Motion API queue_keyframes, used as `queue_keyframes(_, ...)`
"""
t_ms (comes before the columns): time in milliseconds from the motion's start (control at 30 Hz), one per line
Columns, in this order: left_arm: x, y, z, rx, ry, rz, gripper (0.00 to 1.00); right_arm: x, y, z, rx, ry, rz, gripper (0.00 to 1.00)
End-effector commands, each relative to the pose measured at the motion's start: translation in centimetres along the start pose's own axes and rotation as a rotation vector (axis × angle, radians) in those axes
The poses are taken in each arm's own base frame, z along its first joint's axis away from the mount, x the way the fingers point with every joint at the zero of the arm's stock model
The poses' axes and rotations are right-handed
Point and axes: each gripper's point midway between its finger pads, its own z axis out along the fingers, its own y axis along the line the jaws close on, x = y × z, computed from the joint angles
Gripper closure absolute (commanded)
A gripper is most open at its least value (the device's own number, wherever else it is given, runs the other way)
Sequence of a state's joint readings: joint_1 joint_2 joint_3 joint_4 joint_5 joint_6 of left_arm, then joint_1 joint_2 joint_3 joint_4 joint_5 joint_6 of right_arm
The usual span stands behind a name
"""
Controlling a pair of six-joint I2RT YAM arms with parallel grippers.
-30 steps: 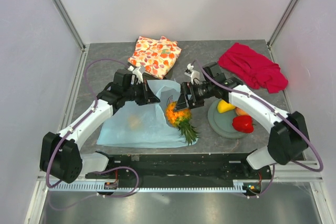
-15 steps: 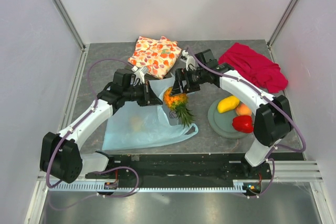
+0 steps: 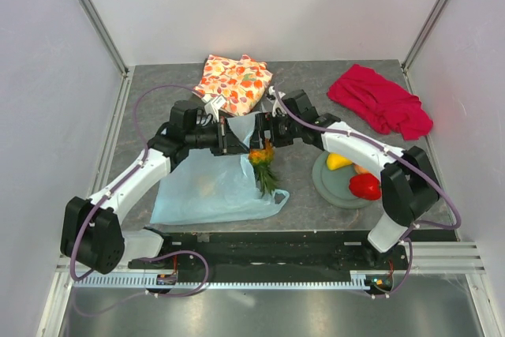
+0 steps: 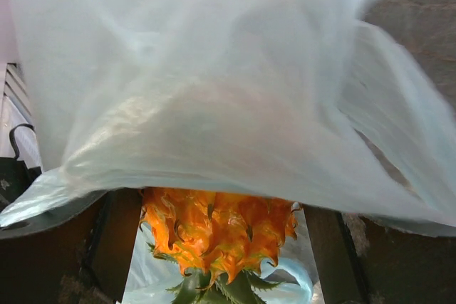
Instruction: Place the fruits into the plastic bag
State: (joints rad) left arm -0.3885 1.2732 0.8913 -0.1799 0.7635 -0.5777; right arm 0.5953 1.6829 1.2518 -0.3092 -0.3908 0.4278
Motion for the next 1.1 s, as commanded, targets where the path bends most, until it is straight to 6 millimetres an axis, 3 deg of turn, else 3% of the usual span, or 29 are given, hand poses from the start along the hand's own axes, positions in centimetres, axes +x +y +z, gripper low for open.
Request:
queue_keyframes(0, -1.5, -2.0, 0.2, 0.083, -0.024, 0.019, 0.98, -4.1, 2.9, -1.1, -0.044, -0.216, 0.033, 1.0)
queue_keyframes(333, -0.2, -1.3, 0.4, 0.08, 0.006, -0.021, 0.98, -9.0, 2.3, -3.5, 0.081, -0.412, 0.093, 1.0)
queue_keyframes(500, 0.2, -0.9, 0.4, 0.068, 0.015, -0.029, 0.98, -10.2, 2.1, -3.3, 0.098, -0.425, 0.087, 1.0)
queue_keyframes(667, 0.7, 0.5, 0.0, -0.022, 0.017, -0.04, 0.98, -12.0, 0.8, -4.9, 0.111, -0.447, 0.118, 1.0)
queue_keyframes(800, 0.8, 1.0, -0.1, -0.048, 0.008, -0.036, 0.98, -12.4, -0.6, -6.2, 0.103, -0.444, 0.201, 1.0)
queue_keyframes(1067, 0.3, 0.7, 0.0, -0.043, 0.003, -0.027, 0.98, -11.4, 0.4, -5.1, 0.023, -0.391, 0.289, 1.0)
